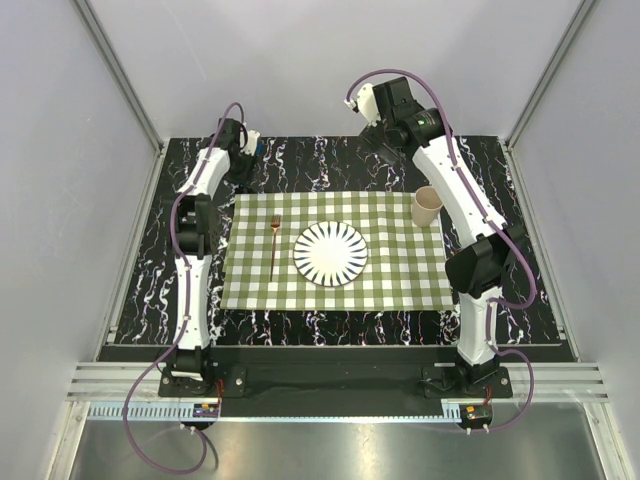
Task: Set the dinner table for one person
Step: Move the knife to the center of the board.
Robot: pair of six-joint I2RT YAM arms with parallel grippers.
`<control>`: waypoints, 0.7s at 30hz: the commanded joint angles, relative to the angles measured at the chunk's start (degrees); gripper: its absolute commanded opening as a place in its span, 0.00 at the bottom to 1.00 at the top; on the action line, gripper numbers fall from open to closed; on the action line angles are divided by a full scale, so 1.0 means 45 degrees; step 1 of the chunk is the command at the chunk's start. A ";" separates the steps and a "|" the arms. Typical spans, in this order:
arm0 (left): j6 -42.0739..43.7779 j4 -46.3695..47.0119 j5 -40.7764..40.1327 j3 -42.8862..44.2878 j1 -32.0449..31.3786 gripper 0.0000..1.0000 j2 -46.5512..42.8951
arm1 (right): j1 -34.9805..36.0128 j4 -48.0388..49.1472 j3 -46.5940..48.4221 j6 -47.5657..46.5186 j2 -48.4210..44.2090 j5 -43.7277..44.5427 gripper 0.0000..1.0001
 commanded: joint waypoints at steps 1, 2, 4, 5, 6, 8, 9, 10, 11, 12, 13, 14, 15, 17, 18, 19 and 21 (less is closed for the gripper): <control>-0.0336 0.0572 0.0260 0.0472 0.0013 0.49 0.0443 | 0.0199 0.0170 0.0486 0.0099 -0.0202 0.0187 0.94; -0.0375 0.0669 0.0279 0.0452 0.0033 0.49 0.0443 | 0.0218 0.0170 0.0466 0.0061 -0.0202 0.0168 0.94; -0.0356 0.0787 0.0455 0.0433 0.0013 0.49 0.0502 | 0.0218 0.0190 0.0446 0.0021 -0.0202 0.0168 0.94; -0.0337 0.0826 0.0436 0.0471 -0.0006 0.49 0.0540 | 0.0218 0.0190 0.0446 0.0021 -0.0183 0.0187 0.94; -0.0337 0.0904 0.0436 0.0510 -0.0026 0.49 0.0560 | 0.0218 0.0190 0.0427 0.0040 -0.0183 0.0207 0.94; -0.0297 0.1040 0.0320 0.0550 -0.0045 0.50 0.0677 | 0.0219 0.0190 0.0446 0.0021 -0.0163 0.0226 0.94; -0.0297 0.1041 0.0338 0.0646 -0.0045 0.50 0.0755 | 0.0238 0.0190 0.0446 -0.0018 -0.0144 0.0227 0.94; -0.0278 0.1041 0.0377 0.0667 -0.0045 0.50 0.0717 | 0.0257 0.0190 0.0446 -0.0018 -0.0124 0.0246 0.94; -0.0259 0.1080 0.0551 0.0667 -0.0045 0.50 0.0697 | 0.0238 0.0190 0.0465 -0.0018 -0.0124 0.0265 0.94; -0.0258 0.1158 0.0534 0.0686 -0.0045 0.50 0.0716 | 0.0257 0.0190 0.0466 -0.0018 -0.0105 0.0266 0.94; -0.0258 0.1139 0.0514 0.0744 -0.0045 0.50 0.0755 | 0.0277 0.0190 0.0485 -0.0057 -0.0046 0.0285 0.94; -0.0239 0.1120 0.0514 0.0822 -0.0065 0.50 0.0794 | 0.0277 0.0190 0.0524 -0.0076 -0.0027 0.0285 0.94; -0.0181 0.1120 0.0533 0.0862 -0.0065 0.49 0.0775 | 0.0296 0.0190 0.0640 -0.0077 0.0012 0.0285 0.94; -0.0161 0.1139 0.0534 0.0843 -0.0065 0.39 0.0775 | 0.0316 0.0190 0.0758 -0.0077 0.0110 0.0304 0.94; -0.0238 0.1139 0.0437 0.0901 -0.0065 0.21 0.0833 | 0.0316 0.0190 0.0855 -0.0057 0.0207 0.0305 0.94; -0.0278 0.1120 0.0359 0.0979 -0.0065 0.15 0.0872 | 0.0316 0.0190 0.0914 -0.0057 0.0208 0.0285 0.94; -0.0317 0.1120 0.0221 0.0999 -0.0065 0.11 0.0873 | 0.0316 0.0190 0.1031 -0.0077 0.0266 0.0285 0.94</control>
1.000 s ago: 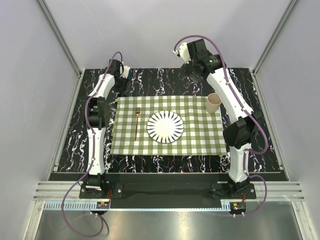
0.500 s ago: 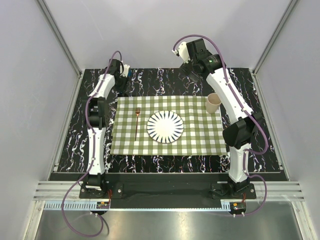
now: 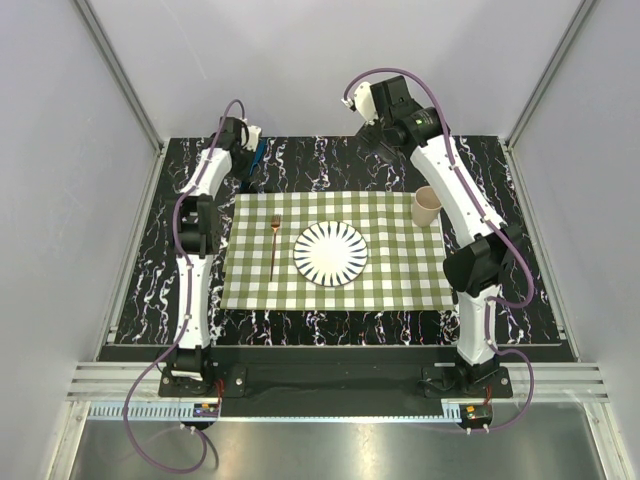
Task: Set the dinner table for one person
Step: Move the knife to the center of the board.
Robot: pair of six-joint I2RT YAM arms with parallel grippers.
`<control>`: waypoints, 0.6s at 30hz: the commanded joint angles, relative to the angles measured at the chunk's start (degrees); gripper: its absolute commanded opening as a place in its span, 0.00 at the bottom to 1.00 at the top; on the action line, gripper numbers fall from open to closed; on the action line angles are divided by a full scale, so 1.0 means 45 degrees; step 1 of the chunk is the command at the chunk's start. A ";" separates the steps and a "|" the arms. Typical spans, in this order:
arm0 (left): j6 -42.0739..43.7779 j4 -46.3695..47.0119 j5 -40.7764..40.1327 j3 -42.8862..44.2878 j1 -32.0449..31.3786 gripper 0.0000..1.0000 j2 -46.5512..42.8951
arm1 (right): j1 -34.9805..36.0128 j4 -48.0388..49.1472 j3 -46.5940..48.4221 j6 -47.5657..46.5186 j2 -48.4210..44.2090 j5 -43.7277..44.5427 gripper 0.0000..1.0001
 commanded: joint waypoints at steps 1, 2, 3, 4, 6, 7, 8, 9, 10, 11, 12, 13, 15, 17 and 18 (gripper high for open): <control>-0.0060 0.0231 -0.0036 0.0474 -0.0045 0.11 0.0445 | 0.0190 0.0204 0.0784 -0.0062 0.0130 0.0275 0.94; -0.0060 0.0231 -0.0036 0.0474 -0.0045 0.11 0.0446 | 0.0190 0.0204 0.0804 -0.0043 0.0131 0.0275 0.94; -0.0060 0.0231 -0.0056 0.0474 -0.0045 0.11 0.0446 | 0.0209 0.0204 0.0823 -0.0062 0.0131 0.0256 0.94; -0.0040 0.0231 -0.0037 0.0455 -0.0045 0.10 0.0446 | 0.0209 0.0185 0.0824 -0.0062 0.0131 0.0275 0.94; -0.0040 0.0192 -0.0036 0.0494 -0.0045 0.04 0.0446 | 0.0209 0.0204 0.0862 -0.0062 0.0189 0.0256 0.94; -0.0040 0.0192 -0.0017 0.0474 -0.0045 0.00 0.0446 | 0.0190 0.0204 0.0882 -0.0062 0.0189 0.0256 0.94; -0.0040 0.0172 0.0022 0.0474 -0.0045 0.00 0.0446 | 0.0209 0.0185 0.0882 -0.0062 0.0209 0.0275 0.94; -0.0040 0.0153 -0.0016 0.0455 -0.0065 0.00 0.0446 | 0.0229 0.0204 0.0901 -0.0062 0.0209 0.0256 0.94; -0.0040 0.0133 0.0003 0.0416 -0.0065 0.00 0.0426 | 0.0229 0.0204 0.0902 -0.0043 0.0209 0.0256 0.94; -0.0021 0.0133 0.0215 0.0203 -0.0065 0.00 0.0387 | 0.0210 0.0204 0.0882 -0.0081 0.0209 0.0256 0.94; 0.0038 0.0152 0.0314 0.0046 -0.0084 0.00 0.0232 | 0.0209 0.0204 0.0901 -0.0062 0.0209 0.0256 0.94; 0.0115 0.0153 0.0354 -0.0129 -0.0104 0.00 0.0134 | 0.0229 0.0204 0.0902 -0.0081 0.0209 0.0275 0.94; 0.0504 0.0133 0.0530 -0.0774 -0.0278 0.00 -0.0197 | 0.0229 0.0204 0.0960 -0.0120 0.0228 0.0256 0.94; 0.0934 0.0094 0.0510 -0.1455 -0.0513 0.00 -0.0490 | 0.0209 0.0204 0.1096 -0.0140 0.0287 0.0237 0.94; 0.1072 0.0075 0.0530 -0.1653 -0.0611 0.00 -0.0589 | 0.0209 0.0204 0.1155 -0.0140 0.0326 0.0217 0.94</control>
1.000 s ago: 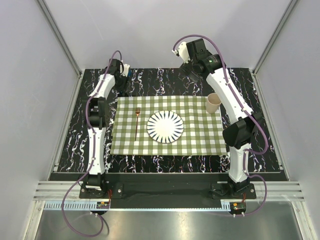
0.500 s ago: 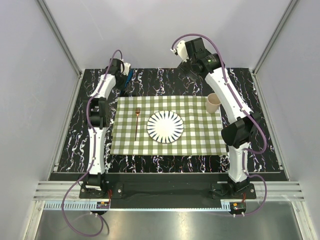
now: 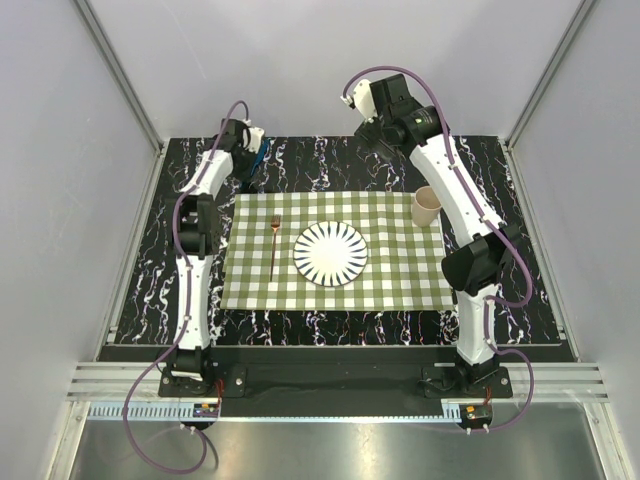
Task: Set the dinner table for one person
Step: Move the knife to the center of the board.
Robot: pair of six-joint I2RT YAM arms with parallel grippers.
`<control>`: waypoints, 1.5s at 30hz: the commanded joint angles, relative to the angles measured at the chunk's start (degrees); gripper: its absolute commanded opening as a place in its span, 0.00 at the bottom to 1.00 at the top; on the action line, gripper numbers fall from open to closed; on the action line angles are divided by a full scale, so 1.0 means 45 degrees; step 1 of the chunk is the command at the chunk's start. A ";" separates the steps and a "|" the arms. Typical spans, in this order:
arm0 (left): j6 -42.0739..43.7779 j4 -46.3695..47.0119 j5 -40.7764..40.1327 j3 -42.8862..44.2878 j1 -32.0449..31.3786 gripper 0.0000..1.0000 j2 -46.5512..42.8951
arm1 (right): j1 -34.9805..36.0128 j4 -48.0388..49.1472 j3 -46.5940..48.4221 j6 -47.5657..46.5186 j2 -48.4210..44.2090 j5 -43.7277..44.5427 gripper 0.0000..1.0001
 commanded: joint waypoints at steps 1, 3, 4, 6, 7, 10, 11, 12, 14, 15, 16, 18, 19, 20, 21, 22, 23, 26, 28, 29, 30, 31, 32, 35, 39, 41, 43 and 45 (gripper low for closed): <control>0.0776 -0.0572 0.0457 -0.1105 -0.0539 0.00 -0.0390 | 0.0204 0.0219 0.0772 -0.0130 0.0171 0.0217 0.94; 0.1011 -0.0649 0.0340 -0.1263 -0.0753 0.00 -0.0488 | 0.0185 0.0219 0.0850 -0.0150 0.0210 0.0236 0.94; 0.1051 -0.0708 0.0340 -0.1282 -0.0812 0.00 -0.0488 | 0.0185 0.0219 0.0870 -0.0150 0.0229 0.0198 0.94; 0.1128 -0.0747 0.0378 -0.1166 -0.0949 0.00 -0.0586 | 0.0185 0.0219 0.0889 -0.0131 0.0268 0.0197 0.94; 0.1187 -0.0767 0.0418 -0.1127 -0.0988 0.00 -0.0605 | 0.0185 0.0219 0.0870 -0.0130 0.0249 0.0178 0.94; 0.1324 -0.0962 0.0398 -0.0853 -0.1222 0.00 -0.0625 | 0.0185 0.0199 0.0850 -0.0111 0.0249 0.0178 0.94; 0.1402 -0.1020 0.0398 -0.0756 -0.1378 0.00 -0.0664 | 0.0185 0.0219 0.0850 -0.0130 0.0249 0.0158 0.94; 0.1422 -0.1040 0.0379 -0.0697 -0.1457 0.00 -0.0664 | 0.0185 0.0219 0.0812 -0.0130 0.0268 0.0158 0.94; 0.1519 -0.1080 0.0301 -0.0561 -0.1632 0.00 -0.0664 | 0.0185 0.0219 0.0811 -0.0111 0.0288 0.0158 0.94; 0.1559 -0.1118 0.0262 -0.0502 -0.1826 0.00 -0.0664 | 0.0185 0.0219 0.0811 -0.0091 0.0288 0.0158 0.94; 0.1598 -0.1119 0.0223 -0.0462 -0.1886 0.00 -0.0664 | 0.0204 0.0219 0.0811 -0.0091 0.0307 0.0139 0.94; 0.1540 -0.1138 0.0184 -0.0287 -0.2159 0.00 -0.0625 | 0.0185 0.0219 0.0811 -0.0052 0.0327 0.0139 0.94; 0.1559 -0.1157 0.0184 -0.0190 -0.2238 0.00 -0.0625 | 0.0185 0.0219 0.0811 -0.0072 0.0308 0.0119 0.94; 0.1559 -0.1196 0.0164 -0.0150 -0.2393 0.00 -0.0567 | 0.0185 0.0219 0.0772 -0.0072 0.0308 0.0139 0.94; 0.1559 -0.1158 0.0145 -0.0111 -0.2472 0.00 -0.0547 | 0.0185 0.0219 0.0772 -0.0072 0.0308 0.0139 0.94; 0.1540 -0.1177 0.0067 0.0025 -0.2531 0.00 -0.0528 | 0.0185 0.0219 0.0791 -0.0072 0.0288 0.0119 0.94; 0.1559 -0.1177 0.0008 0.0084 -0.2648 0.00 -0.0411 | 0.0185 0.0199 0.0792 -0.0072 0.0307 0.0119 0.94; 0.1793 -0.1197 -0.0538 0.0358 -0.2863 0.00 -0.0177 | 0.0185 0.0219 0.0772 -0.0052 0.0308 0.0100 0.94; 0.1813 -0.1235 -0.0753 0.0494 -0.2883 0.00 -0.0098 | 0.0185 0.0199 0.0792 -0.0013 0.0308 0.0119 0.94; 0.1832 -0.1236 -0.0812 0.0514 -0.2922 0.00 -0.0040 | 0.0185 0.0199 0.0792 0.0006 0.0308 0.0100 0.94; 0.1871 -0.1255 -0.0871 0.0553 -0.2942 0.00 -0.0039 | 0.0185 0.0219 0.0792 0.0006 0.0288 0.0119 0.94; 0.1929 -0.1236 -0.0910 0.0515 -0.2942 0.00 -0.0020 | 0.0204 0.0219 0.0792 0.0026 0.0307 0.0100 0.94; 0.1949 -0.1236 -0.0968 0.0534 -0.2980 0.00 0.0000 | 0.0205 0.0219 0.0772 0.0045 0.0288 0.0100 0.94; 0.1891 -0.1216 -0.0969 0.0612 -0.2981 0.03 0.0019 | 0.0185 0.0219 0.0791 0.0045 0.0288 0.0119 0.94; 0.1716 -0.1216 -0.1554 0.1002 -0.3020 0.03 0.0156 | 0.0204 0.0219 0.0811 0.0065 0.0288 0.0100 0.94; 0.1676 -0.1178 -0.1516 0.1159 -0.3039 0.28 0.0175 | 0.0185 0.0219 0.0830 0.0065 0.0308 0.0119 0.94; 0.1715 -0.1119 -0.1535 0.1198 -0.3059 0.53 0.0137 | 0.0204 0.0199 0.0850 0.0065 0.0308 0.0139 0.94; 0.1696 -0.1099 -0.1555 0.1179 -0.3078 0.76 0.0098 | 0.0185 0.0219 0.0792 0.0084 0.0307 0.0158 0.94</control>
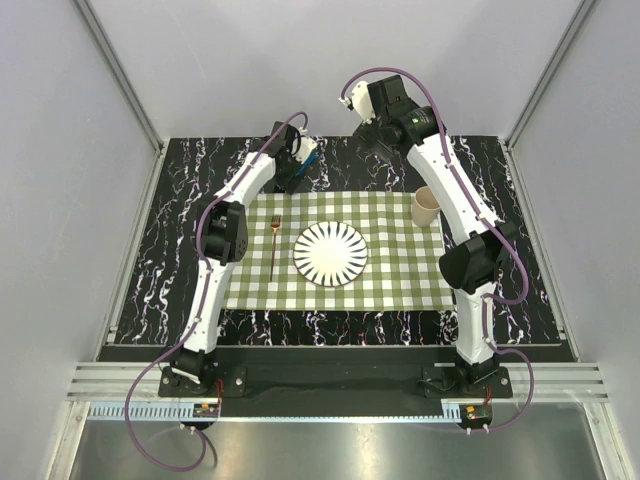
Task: Set the dinner table for one person
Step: Move the knife to the center of the board.
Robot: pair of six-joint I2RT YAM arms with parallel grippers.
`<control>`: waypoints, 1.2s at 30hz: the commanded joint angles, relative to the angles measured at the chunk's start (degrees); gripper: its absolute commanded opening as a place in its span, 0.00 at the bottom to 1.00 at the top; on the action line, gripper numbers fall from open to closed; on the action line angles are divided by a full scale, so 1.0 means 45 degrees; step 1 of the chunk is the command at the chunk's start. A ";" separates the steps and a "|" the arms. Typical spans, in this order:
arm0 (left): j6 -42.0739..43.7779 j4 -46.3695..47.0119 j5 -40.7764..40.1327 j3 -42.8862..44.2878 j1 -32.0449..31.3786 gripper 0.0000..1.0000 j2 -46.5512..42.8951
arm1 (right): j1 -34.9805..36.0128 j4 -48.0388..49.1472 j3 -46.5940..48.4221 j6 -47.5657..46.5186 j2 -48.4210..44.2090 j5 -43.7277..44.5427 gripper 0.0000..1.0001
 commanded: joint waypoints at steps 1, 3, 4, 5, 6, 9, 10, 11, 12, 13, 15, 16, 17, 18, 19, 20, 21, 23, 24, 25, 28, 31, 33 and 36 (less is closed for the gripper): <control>-0.0140 0.0110 -0.0214 0.0533 -0.0057 0.80 0.0015 | 0.0185 0.0204 0.0481 0.0109 -0.0086 0.0187 0.94; -0.0199 0.0130 -0.0253 0.0552 -0.0057 0.87 -0.0024 | 0.0185 0.0204 0.0306 0.0167 -0.0105 0.0207 0.94; -0.0257 0.0169 -0.0253 0.0513 -0.0057 0.87 -0.0160 | 0.0185 0.0223 0.0170 0.0206 -0.0144 0.0226 0.94; -0.0296 0.0169 -0.0272 0.0494 -0.0057 0.88 -0.0277 | 0.0185 0.0204 0.0071 0.0264 -0.0183 0.0188 0.95; -0.0297 0.0188 -0.0331 0.0474 -0.0057 0.88 -0.0394 | 0.0185 0.0185 -0.0026 0.0400 -0.0222 0.0091 0.95; -0.0160 0.0771 -0.0915 -0.0148 0.0098 0.89 -0.1077 | 0.0185 0.0184 -0.0553 0.0538 -0.0398 -0.0241 0.95; -0.0102 0.1432 -0.1343 -0.0731 0.0176 0.89 -0.1466 | 0.0185 0.0185 -0.0729 0.0538 -0.0437 -0.0320 0.95; 0.0073 0.1728 -0.1482 -0.0988 0.0390 0.89 -0.1624 | 0.0204 0.0146 -0.0788 0.0538 -0.0457 -0.0340 0.95; 0.0132 0.2099 -0.1677 -0.1242 0.0508 0.89 -0.1703 | 0.0205 0.0146 -0.0808 0.0596 -0.0438 -0.0340 0.95; 0.0133 0.2180 -0.1950 -0.1225 0.0625 0.89 -0.1762 | 0.0166 0.0146 -0.0731 0.0616 -0.0418 -0.0340 0.95; 0.0056 0.2239 -0.2088 -0.1089 0.0957 0.89 -0.1762 | 0.0185 0.0126 -0.0633 0.0675 -0.0340 -0.0340 0.95; -0.0003 0.2220 -0.1954 -0.1050 0.1074 0.88 -0.1840 | 0.0185 0.0126 -0.0555 0.0675 -0.0359 -0.0340 0.95; 0.0035 0.2239 -0.1856 -0.1088 0.1230 0.89 -0.1937 | 0.0166 0.0126 -0.0496 0.0656 -0.0321 -0.0340 0.95; 0.0074 0.2278 -0.1777 -0.1224 0.1251 0.89 -0.2016 | 0.0185 0.0126 -0.0496 0.0617 -0.0359 -0.0340 0.95; 0.0229 0.2278 -0.1873 -0.1264 0.1309 0.89 -0.2075 | 0.0166 0.0126 -0.0438 0.0597 -0.0359 -0.0321 0.95; 0.0269 0.2278 -0.1894 -0.1245 0.1329 0.89 -0.2094 | 0.0166 0.0107 -0.0379 0.0558 -0.0340 -0.0340 0.95; 0.0347 0.2278 -0.1816 -0.1399 0.1349 0.89 -0.2133 | 0.0185 0.0126 -0.0340 0.0558 -0.0340 -0.0340 0.95; 0.0367 0.2278 -0.1621 -0.1479 0.1388 0.89 -0.2290 | 0.0185 0.0106 -0.0262 0.0538 -0.0282 -0.0340 0.95; 0.0348 0.2278 -0.1582 -0.1499 0.1388 0.89 -0.2329 | 0.0166 0.0126 -0.0242 0.0558 -0.0262 -0.0321 0.95; 0.0329 0.2317 -0.1639 -0.1479 0.1407 0.89 -0.2329 | 0.0185 0.0126 -0.0203 0.0558 -0.0242 -0.0320 0.94; 0.0250 0.2687 -0.1952 -0.1401 0.1466 0.88 -0.2154 | 0.0185 0.0126 -0.0145 0.0616 -0.0203 -0.0340 0.95; 0.0250 0.3020 -0.2322 -0.1226 0.1466 0.88 -0.1647 | 0.0185 0.0107 -0.0066 0.0617 -0.0183 -0.0301 0.94; 0.0308 0.3274 -0.2479 -0.1070 0.1447 0.87 -0.1296 | 0.0185 0.0106 -0.0027 0.0597 -0.0184 -0.0301 0.95; 0.0834 0.3294 -0.3043 -0.0660 0.1311 0.86 -0.0672 | 0.0185 0.0106 -0.0086 0.0558 -0.0223 -0.0242 0.95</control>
